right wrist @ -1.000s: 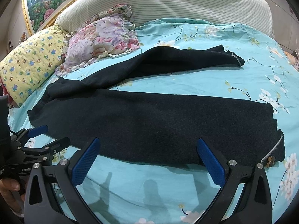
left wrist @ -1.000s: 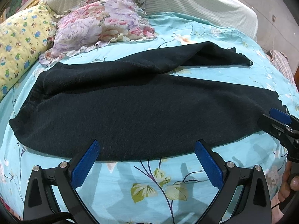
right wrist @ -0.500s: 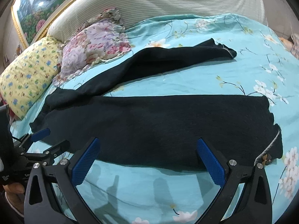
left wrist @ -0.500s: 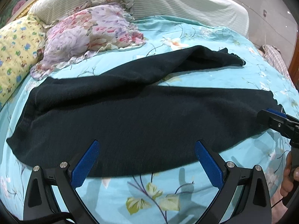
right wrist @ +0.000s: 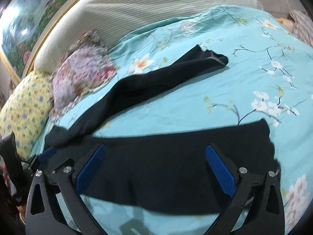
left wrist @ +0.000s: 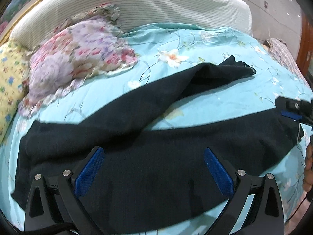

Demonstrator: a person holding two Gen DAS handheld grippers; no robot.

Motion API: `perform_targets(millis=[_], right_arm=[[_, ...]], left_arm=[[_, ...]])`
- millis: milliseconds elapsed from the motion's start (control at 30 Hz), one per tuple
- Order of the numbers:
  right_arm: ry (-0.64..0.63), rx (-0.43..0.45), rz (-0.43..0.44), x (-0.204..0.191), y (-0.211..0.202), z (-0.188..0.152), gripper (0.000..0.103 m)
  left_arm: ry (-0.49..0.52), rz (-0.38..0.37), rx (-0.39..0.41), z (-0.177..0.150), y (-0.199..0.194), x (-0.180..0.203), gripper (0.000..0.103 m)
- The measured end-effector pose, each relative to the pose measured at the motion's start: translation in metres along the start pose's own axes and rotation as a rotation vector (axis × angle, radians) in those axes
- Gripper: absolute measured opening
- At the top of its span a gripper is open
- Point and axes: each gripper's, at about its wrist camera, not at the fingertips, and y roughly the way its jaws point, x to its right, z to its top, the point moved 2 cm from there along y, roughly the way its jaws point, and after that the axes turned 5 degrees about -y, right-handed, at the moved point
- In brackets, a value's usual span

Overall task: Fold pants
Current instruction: 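Grasp the cuff of the upper pant leg with the right gripper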

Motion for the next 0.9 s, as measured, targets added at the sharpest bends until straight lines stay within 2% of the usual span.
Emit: perform_targets(millis=[67,167,467,667,833,867,900], right_arm=[[0.055,-0.003,0.011,0.012,0.005,0.012,0.094],[0.111,-0.004,0.018,0.025,0.013,0.031,0.091],[0.236,-0.035,0.008,0.059,0.05,0.074,0.09],[0.343,-0.037,0.01,0.087,0.07,0.094,0.09],[0.45,-0.055,0.011,0.111,0.087,0.105,0.088],[0.464,-0.058,0.008,0.114,0.09,0.106,0.085],[0.466,-0.057,0.002,0.115,0.091,0.108,0.082]], left_arm=[[0.022,-0.006,-0.001,0.012,0.007,0.003,0.102],[0.072,-0.008,-0.007,0.031,0.022,0.011,0.102],[0.176,-0.033,-0.025,0.074,0.065,0.034,0.102],[0.253,-0.11,-0.044,0.107,0.093,0.05,0.102],[0.324,-0.167,-0.089,0.117,0.116,0.067,0.102],[0.331,-0.169,-0.099,0.116,0.12,0.069,0.1],[0.343,-0.18,-0.119,0.115,0.125,0.072,0.094]])
